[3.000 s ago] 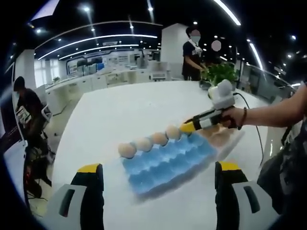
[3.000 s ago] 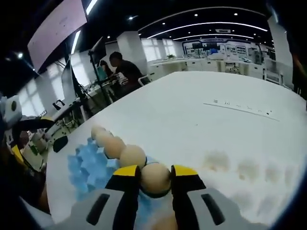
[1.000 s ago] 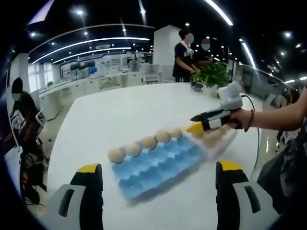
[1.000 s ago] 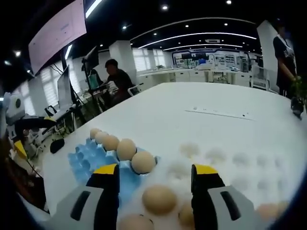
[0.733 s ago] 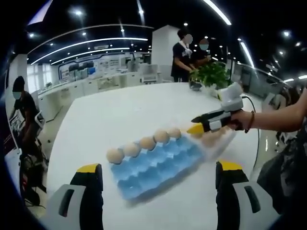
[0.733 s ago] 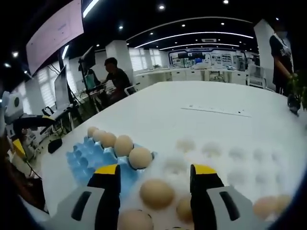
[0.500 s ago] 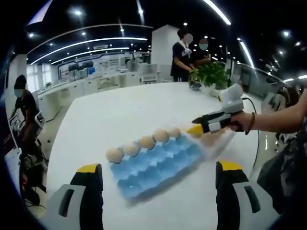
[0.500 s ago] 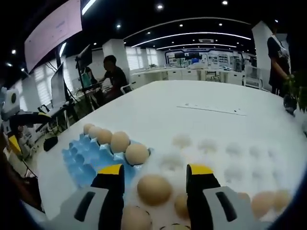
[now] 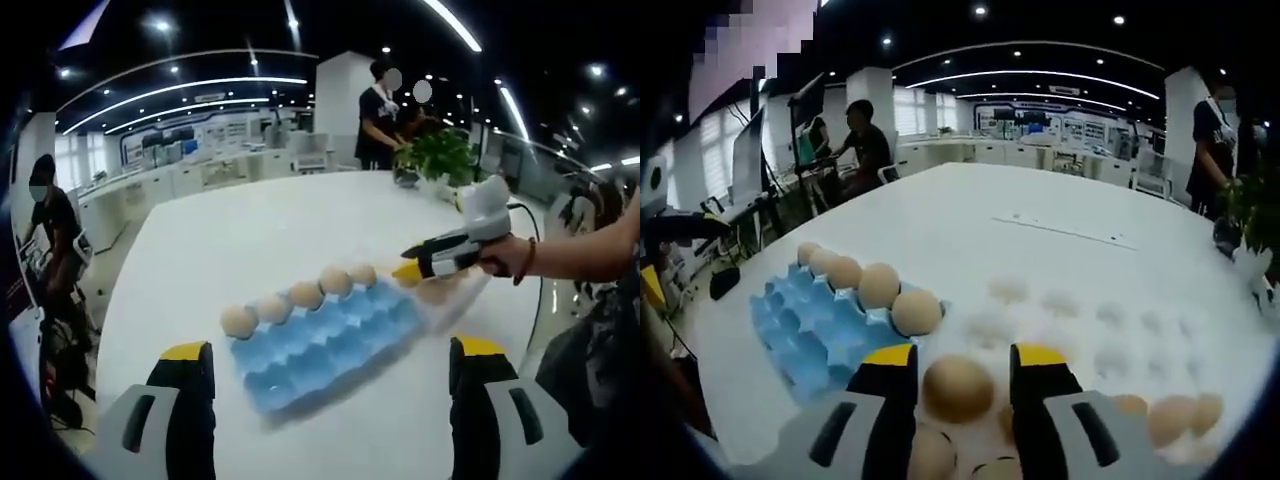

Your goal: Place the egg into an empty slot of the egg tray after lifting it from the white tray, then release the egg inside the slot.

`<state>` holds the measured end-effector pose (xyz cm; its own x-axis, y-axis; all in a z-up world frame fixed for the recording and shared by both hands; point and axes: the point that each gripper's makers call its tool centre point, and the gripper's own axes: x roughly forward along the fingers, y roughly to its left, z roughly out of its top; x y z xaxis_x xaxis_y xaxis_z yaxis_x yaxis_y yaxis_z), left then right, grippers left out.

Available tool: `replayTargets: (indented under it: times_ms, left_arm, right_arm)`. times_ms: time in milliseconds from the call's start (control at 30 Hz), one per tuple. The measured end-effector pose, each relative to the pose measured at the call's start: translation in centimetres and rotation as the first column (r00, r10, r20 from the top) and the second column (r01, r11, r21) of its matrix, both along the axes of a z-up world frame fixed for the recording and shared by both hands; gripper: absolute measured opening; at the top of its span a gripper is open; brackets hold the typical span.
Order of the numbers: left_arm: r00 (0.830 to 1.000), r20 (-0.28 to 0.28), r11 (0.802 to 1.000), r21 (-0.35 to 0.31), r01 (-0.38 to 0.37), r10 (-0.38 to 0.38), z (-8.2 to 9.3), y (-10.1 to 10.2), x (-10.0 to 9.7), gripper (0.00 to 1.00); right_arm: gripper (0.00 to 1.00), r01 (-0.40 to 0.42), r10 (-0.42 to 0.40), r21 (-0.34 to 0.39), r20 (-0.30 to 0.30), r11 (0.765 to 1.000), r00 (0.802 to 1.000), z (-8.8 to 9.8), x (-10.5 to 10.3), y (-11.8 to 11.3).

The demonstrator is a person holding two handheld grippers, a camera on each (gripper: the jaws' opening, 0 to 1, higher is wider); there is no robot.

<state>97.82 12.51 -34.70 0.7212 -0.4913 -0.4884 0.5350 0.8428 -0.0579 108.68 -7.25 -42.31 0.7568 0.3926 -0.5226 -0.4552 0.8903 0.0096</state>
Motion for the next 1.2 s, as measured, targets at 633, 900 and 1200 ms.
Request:
replayTargets:
  times_ms: [633, 900, 1200]
  left_arm:
    - [1.000, 0.004, 1.000, -0.006, 0.006, -0.006, 0.0, 0.5, -0.1, 1.00]
    - [1.000, 0.001, 1.000, -0.008, 0.004, -0.004, -0.1, 0.8, -0.2, 1.00]
    - [1.000, 0.000, 1.000, -0.013, -0.003, 0.003, -0.1, 1.0, -0.1, 0.99]
  right_arm:
    - [0.29, 0.424, -0.419, 0.048, -0.100, 0.904, 0.903, -1.3, -0.4, -1.3]
    - [0.29, 0.434, -0.433, 0.005, -0.046, 0.901, 0.900, -1.3, -0.6, -1.2]
    - [0.27, 0.439, -0.437, 0.046, -0.049, 0.897, 0.898, -1.1, -0.6, -1.5]
